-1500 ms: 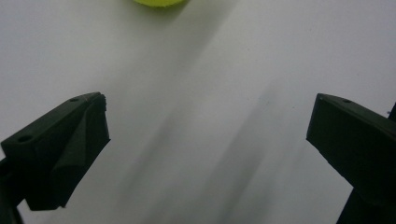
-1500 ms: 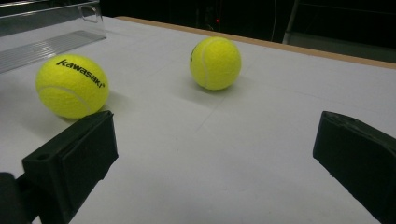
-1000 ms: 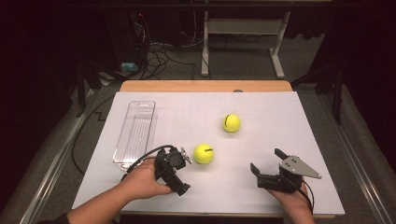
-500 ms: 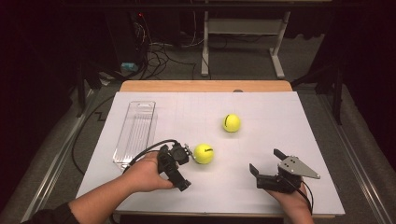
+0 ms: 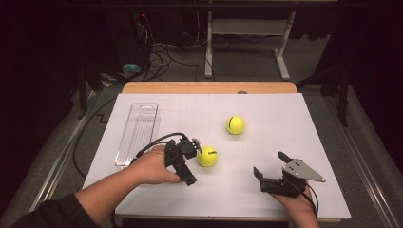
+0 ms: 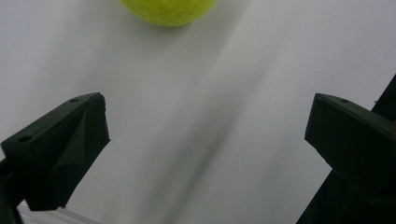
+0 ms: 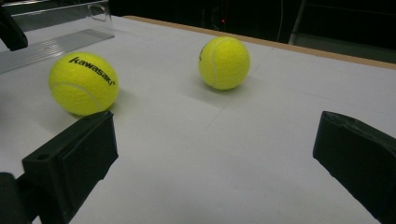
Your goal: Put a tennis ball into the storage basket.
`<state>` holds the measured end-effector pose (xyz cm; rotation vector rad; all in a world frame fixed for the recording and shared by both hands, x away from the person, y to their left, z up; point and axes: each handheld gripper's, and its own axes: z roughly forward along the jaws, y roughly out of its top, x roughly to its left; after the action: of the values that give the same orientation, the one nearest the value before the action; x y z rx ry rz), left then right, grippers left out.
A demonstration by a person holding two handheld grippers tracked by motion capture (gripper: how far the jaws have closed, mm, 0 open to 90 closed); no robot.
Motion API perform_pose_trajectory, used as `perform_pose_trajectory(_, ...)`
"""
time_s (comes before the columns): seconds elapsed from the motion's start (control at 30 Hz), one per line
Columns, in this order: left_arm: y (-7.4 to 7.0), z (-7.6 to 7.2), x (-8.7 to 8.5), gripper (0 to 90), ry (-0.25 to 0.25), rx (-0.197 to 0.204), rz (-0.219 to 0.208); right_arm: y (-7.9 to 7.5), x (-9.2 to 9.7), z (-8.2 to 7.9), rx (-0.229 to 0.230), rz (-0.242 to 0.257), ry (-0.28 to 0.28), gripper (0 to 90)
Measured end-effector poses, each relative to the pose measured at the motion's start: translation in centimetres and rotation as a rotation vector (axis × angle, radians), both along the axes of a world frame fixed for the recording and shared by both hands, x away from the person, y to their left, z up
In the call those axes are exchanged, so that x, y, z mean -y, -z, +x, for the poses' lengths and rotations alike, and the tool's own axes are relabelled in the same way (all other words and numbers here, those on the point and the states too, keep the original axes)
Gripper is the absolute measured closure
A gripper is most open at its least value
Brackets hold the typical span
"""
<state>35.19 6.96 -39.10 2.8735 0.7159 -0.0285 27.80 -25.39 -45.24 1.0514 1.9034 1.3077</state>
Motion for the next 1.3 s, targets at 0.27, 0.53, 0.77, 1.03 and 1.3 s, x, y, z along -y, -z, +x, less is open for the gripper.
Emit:
perform_pose_trajectory(0.27, -0.7, 1.0, 0.7, 0.6, 0.019, 0.001, 0.004, 0.0, 0.0, 0.0, 0.001, 0.001, -0.001, 0.0)
perform_pose_trajectory(0.53, -1.4, 1.8, 1.5, 0.6, 0.026, 0.003, 0.004, 0.0, 0.0, 0.0, 0.000, 0.000, 0.000, 0.0)
perform_pose_trajectory(0.77, -2.1, 2.5, 2.5, 0.6, 0.043, -0.007, 0.013, 0.0, 0.0, 0.0, 0.000, 0.003, -0.003, 0.0)
perform_pose_trajectory(1.03, -2.3, 3.5, 3.6, 0.6, 0.043, -0.014, 0.015, 0.0, 0.0, 0.0, 0.000, 0.004, -0.005, 0.0)
perform_pose_trajectory(1.3, -1.5, 4.4, 4.5, 0.6, 0.047, -0.002, 0.030, 0.0, 0.0, 0.0, 0.000, 0.005, -0.004, 0.0)
